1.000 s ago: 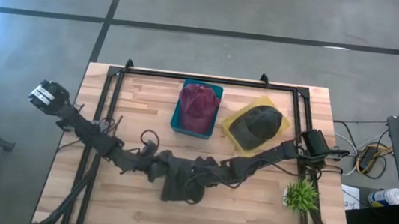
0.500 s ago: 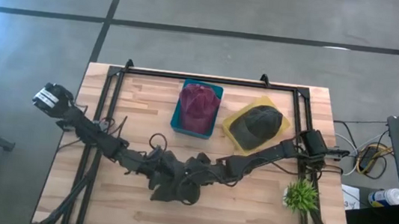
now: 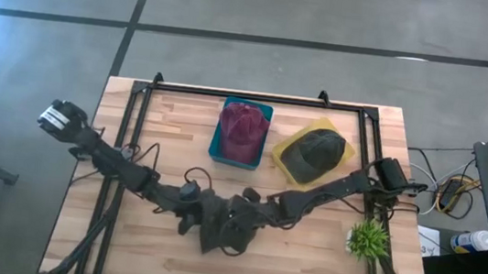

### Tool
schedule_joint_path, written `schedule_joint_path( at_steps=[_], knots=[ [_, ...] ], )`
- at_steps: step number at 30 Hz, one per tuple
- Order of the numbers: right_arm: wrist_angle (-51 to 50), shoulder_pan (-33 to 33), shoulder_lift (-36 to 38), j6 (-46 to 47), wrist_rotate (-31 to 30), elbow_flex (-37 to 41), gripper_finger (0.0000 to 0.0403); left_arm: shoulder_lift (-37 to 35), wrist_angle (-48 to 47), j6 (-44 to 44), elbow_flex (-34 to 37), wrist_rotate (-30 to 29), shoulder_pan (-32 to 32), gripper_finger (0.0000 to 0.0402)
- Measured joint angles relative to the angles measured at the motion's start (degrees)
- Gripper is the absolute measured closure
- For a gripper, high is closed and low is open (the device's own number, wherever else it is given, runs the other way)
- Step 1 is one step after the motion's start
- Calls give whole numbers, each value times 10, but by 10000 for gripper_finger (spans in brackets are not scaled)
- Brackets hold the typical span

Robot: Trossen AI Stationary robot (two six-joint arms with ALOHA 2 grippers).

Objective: Pick & Place hat
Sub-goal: Put the black cap into the yellow bin

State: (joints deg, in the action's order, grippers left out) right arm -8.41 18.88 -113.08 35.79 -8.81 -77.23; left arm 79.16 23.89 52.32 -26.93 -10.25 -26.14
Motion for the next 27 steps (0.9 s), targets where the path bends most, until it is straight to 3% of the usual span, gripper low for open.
schedule_joint_path(
  at_steps=[5,11,13,18,24,27],
  knots=[
    [2,0,-1,0,-1,-1,264,31,10,-11,-3,5,9,236],
    [9,0,-1,0,2,-13,264,72,239,-37,-19,36,21,236],
    [7,0,1,-1,4,-21,264,79,263,-44,-27,42,28,236],
    [-31,3,26,-30,10,-50,264,79,274,-43,-56,92,44,236],
    [-67,12,85,-69,1,-76,264,35,262,-65,-99,102,44,236],
    [-155,22,121,-61,-11,-81,264,2,138,-125,-138,97,49,236]
  ],
)
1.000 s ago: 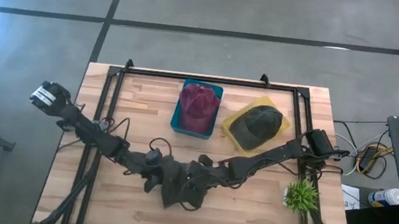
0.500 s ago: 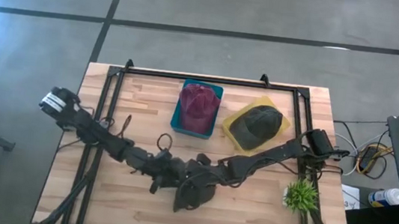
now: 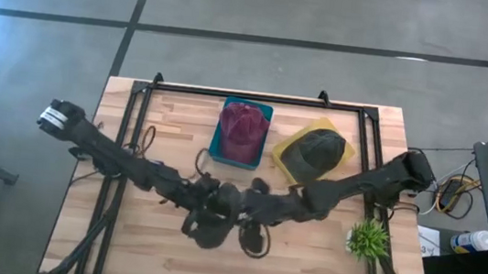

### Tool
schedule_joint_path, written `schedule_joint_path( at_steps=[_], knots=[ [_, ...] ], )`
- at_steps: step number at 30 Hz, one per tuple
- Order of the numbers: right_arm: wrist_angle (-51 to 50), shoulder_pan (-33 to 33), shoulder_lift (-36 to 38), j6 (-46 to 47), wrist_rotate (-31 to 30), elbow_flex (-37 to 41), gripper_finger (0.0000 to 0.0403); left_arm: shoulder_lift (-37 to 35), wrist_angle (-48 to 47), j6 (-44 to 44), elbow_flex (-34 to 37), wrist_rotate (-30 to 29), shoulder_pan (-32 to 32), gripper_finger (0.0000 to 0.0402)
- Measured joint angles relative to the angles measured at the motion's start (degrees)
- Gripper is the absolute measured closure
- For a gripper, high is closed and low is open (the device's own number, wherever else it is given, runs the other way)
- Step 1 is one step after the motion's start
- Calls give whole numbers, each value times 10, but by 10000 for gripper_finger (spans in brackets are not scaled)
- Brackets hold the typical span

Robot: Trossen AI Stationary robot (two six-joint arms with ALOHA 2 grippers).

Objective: Pick & Place hat
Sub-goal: Put the black cap into the yellow bin

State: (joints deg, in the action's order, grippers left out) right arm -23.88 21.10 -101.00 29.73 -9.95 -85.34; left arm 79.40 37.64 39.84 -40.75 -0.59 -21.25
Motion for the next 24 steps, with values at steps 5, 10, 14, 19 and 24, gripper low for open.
schedule_joint_path(
  at_steps=[5,10,14,19,24],
  knots=[
    [-179,25,24,61,-23,9,264,31,-216,-36,-74,-3,8,236],
    [-280,53,28,121,-24,21,264,118,-140,-46,-114,7,8,236],
    [-289,85,29,166,-27,25,264,199,-43,-40,-153,23,8,236],
    [-322,125,30,228,-18,25,264,266,-33,-65,-219,30,8,236],
    [-400,182,47,339,-12,26,264,338,-39,-87,-305,25,8,236]
  ],
)
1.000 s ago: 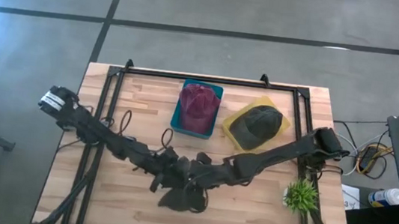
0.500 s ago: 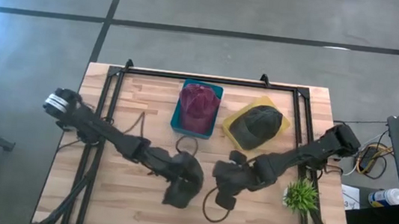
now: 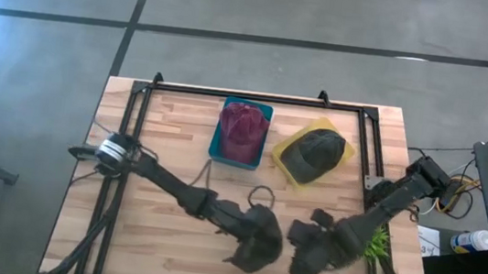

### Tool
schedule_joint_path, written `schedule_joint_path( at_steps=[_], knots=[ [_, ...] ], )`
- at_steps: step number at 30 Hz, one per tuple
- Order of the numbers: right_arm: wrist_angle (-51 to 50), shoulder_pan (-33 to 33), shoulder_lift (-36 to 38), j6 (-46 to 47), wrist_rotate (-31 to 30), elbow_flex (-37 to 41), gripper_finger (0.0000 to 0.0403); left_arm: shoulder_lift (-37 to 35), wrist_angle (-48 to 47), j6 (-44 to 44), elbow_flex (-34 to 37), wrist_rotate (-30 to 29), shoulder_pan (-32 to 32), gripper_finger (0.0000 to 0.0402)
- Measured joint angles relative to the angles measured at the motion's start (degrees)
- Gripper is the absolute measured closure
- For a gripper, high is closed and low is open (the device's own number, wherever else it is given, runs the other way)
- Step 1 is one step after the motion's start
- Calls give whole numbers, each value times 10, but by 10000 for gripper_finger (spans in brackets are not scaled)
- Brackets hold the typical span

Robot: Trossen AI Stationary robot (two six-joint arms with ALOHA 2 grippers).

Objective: Pick & Place hat
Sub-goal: Put the black cap into the yellow bin

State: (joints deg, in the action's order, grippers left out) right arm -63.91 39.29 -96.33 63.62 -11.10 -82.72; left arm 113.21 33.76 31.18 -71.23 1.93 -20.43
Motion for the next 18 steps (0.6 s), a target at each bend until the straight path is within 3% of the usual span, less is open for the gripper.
schedule_joint_path(
  at_steps=[8,13,18],
  knots=[
    [-25,71,15,148,-5,0,264,118,-195,-20,-188,-10,0,236],
    [-12,85,8,194,-10,0,264,101,-367,-105,-259,-9,0,236],
    [35,86,0,204,-28,23,264,43,-489,-148,-253,-9,0,236]
  ],
)
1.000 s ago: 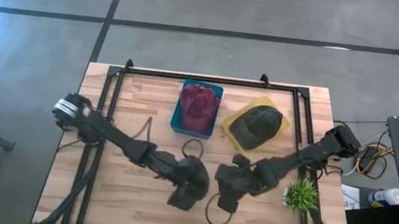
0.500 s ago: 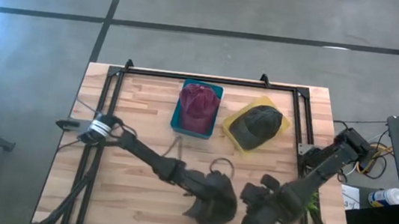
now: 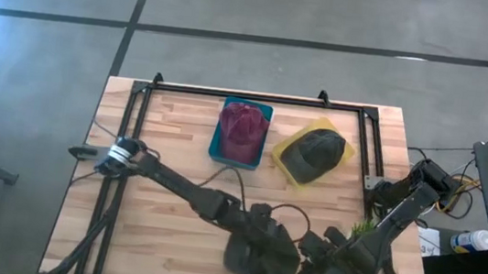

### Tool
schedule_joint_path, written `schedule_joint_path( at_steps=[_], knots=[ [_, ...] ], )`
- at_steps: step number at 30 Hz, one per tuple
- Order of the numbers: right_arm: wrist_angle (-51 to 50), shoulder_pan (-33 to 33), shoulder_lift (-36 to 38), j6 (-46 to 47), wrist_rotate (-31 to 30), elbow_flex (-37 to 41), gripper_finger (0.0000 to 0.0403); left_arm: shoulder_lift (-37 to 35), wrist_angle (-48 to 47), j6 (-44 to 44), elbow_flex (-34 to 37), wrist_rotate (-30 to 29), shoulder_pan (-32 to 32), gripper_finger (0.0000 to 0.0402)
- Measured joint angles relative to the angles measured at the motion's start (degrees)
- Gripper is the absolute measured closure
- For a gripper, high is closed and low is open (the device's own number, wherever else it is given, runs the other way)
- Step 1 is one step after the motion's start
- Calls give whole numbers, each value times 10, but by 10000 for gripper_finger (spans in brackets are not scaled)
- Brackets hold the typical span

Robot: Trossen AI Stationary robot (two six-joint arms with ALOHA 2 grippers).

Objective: Pick & Place hat
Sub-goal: Put the black cap into the yellow bin

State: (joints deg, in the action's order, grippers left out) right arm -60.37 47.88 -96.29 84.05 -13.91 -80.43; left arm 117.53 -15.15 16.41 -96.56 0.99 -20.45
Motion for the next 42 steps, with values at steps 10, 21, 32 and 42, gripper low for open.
schedule_joint_path(
  at_steps=[10,21,32,42],
  knots=[
    [314,-26,-23,-44,-9,148,264,-45,-138,38,103,10,-18,236],
    [526,-73,-102,-90,48,210,264,-44,70,129,222,14,-26,236],
    [464,-101,-161,-146,1,145,264,-30,99,157,251,12,-13,236],
    [317,-95,-214,-442,-24,23,264,-20,134,166,253,-34,5,236]
  ],
)
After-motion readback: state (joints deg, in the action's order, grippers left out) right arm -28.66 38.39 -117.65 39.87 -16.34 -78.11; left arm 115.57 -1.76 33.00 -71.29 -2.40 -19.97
